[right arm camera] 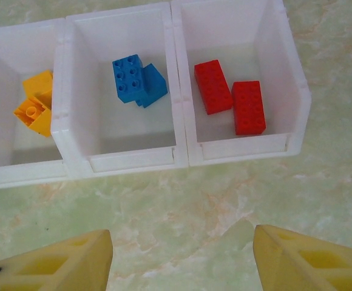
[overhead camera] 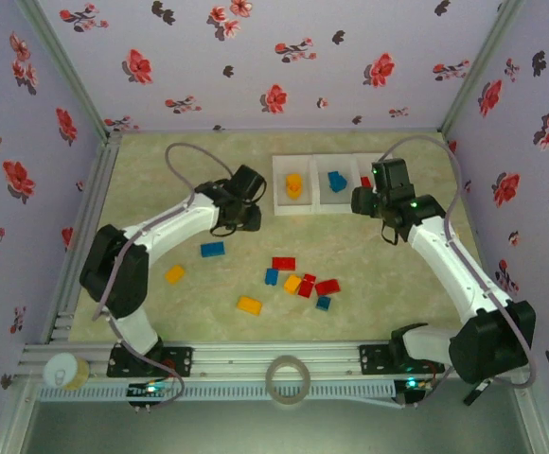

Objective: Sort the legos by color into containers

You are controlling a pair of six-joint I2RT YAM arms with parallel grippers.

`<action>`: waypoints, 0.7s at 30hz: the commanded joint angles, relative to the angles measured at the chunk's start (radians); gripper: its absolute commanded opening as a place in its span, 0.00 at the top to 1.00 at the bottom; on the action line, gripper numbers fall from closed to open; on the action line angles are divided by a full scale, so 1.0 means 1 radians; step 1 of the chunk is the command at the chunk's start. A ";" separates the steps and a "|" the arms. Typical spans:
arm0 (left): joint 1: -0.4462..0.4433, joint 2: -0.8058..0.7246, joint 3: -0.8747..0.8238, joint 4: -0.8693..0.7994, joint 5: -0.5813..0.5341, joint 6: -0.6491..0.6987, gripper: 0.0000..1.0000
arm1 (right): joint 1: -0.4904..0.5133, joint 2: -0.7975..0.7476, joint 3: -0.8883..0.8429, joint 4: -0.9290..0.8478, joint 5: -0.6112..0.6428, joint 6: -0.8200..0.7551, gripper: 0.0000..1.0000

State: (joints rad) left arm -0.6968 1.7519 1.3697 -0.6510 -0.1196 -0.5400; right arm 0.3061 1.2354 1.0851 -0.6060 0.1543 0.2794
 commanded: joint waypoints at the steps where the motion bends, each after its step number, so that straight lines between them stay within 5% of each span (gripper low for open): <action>1: -0.006 0.083 0.154 -0.042 -0.019 0.068 0.68 | 0.005 -0.048 -0.022 -0.031 0.005 0.028 0.37; 21: 0.023 0.662 1.024 -0.238 -0.029 0.153 0.68 | 0.006 -0.150 -0.085 -0.072 -0.006 0.050 0.37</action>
State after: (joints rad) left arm -0.6842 2.3753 2.3104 -0.8391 -0.1276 -0.4068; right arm 0.3061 1.1057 1.0180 -0.6575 0.1539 0.3008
